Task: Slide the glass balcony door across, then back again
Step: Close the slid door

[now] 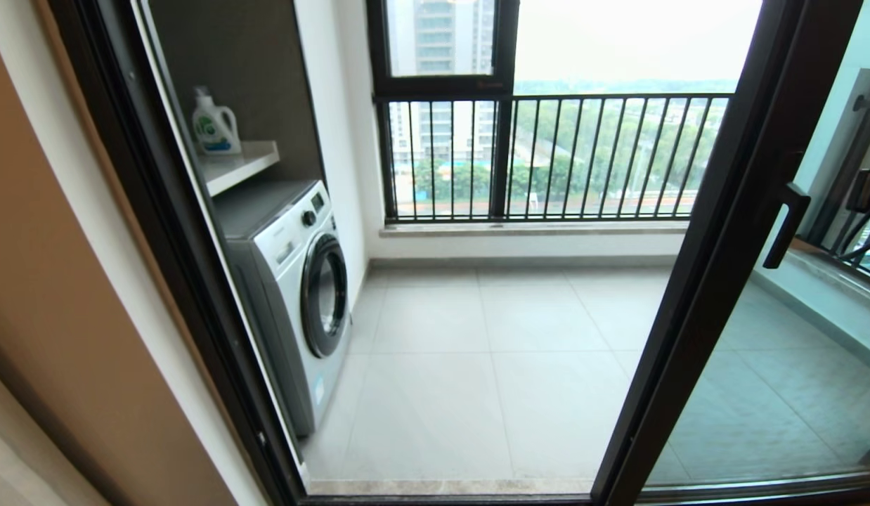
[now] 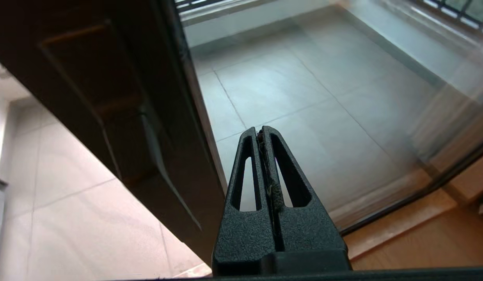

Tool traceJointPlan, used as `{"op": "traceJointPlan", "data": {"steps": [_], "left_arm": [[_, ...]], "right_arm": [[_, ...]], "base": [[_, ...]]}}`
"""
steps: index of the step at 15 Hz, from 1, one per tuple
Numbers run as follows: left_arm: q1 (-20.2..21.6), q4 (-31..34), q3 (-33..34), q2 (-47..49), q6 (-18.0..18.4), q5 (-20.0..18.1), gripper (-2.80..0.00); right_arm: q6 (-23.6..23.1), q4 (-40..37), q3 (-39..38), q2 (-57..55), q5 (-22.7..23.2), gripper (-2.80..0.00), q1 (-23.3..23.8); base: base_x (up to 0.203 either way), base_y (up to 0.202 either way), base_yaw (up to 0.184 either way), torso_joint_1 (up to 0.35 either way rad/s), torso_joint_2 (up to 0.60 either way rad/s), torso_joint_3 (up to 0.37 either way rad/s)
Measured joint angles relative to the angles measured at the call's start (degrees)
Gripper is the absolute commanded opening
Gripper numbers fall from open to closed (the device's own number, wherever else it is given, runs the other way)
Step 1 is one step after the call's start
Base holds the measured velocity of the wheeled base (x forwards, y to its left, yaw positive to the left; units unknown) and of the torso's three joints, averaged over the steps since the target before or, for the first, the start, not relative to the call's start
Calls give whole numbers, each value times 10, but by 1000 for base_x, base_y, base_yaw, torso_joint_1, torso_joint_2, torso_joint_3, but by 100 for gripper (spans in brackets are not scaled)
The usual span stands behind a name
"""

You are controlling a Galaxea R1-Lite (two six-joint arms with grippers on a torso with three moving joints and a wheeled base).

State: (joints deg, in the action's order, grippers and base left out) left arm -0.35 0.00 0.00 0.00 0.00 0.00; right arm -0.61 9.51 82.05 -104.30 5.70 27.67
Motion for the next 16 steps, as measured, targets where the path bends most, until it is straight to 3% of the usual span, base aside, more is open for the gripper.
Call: {"op": "traceJointPlan", "data": {"steps": [4,9,16], "left_arm": [[0,0,0,0,0,0,-280],[0,0,0,0,0,0,-280],[0,0,0,0,0,0,-280]], "right_arm": [[-13,2,-5,-1,34,-280,0],[-11,2,-3,-11,35,-280,-1],[-11,22,-41,-9,32,-280,-37]], "base": [[0,0,0,0,0,0],[0,0,0,0,0,0],[0,0,0,0,0,0]]}}
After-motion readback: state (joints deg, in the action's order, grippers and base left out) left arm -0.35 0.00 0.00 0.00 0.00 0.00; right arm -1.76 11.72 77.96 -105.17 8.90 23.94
